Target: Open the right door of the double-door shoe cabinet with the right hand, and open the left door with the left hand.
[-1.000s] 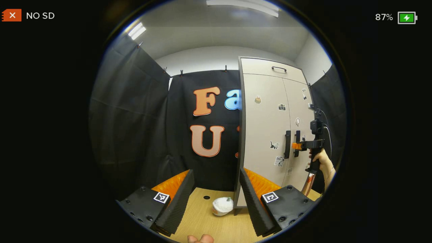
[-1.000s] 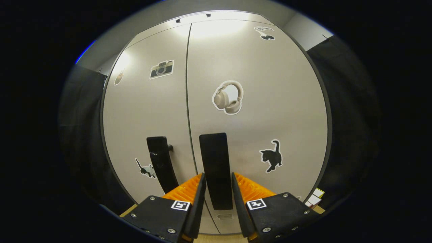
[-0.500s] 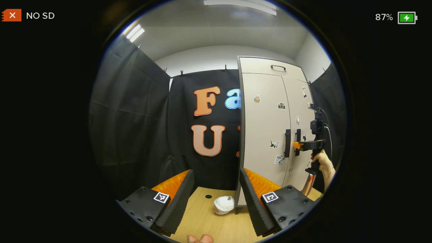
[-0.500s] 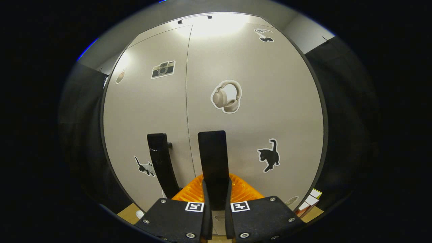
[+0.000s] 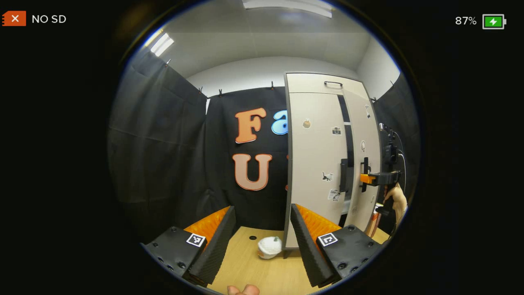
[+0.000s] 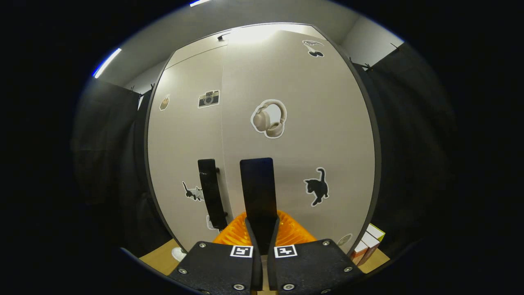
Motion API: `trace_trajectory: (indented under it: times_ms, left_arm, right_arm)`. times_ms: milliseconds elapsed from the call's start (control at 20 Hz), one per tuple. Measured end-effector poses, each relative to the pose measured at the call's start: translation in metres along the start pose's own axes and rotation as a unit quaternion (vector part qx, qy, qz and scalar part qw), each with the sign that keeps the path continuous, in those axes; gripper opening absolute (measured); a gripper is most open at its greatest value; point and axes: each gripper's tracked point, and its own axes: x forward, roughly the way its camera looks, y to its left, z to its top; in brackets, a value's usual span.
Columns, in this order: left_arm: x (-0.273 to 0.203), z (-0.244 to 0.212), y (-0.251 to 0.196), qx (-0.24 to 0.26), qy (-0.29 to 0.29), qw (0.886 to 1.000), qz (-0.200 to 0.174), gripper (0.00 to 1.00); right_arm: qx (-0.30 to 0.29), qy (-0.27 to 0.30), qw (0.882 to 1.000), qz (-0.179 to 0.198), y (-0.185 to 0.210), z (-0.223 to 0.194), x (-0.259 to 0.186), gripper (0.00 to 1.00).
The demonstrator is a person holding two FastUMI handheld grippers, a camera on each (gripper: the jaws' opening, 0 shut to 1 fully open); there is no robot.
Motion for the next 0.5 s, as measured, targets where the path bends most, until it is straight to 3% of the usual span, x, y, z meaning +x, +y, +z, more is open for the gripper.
trace_trajectory:
  times_ms: [500]
  left_arm:
    - [0.003, -0.020, -0.016, -0.018, 0.017, 1.000, -0.011, 0.81]
  right_arm:
    - [-0.012, -0.004, 1.000, -0.007, -0.016, 0.003, -0.027, 0.05]
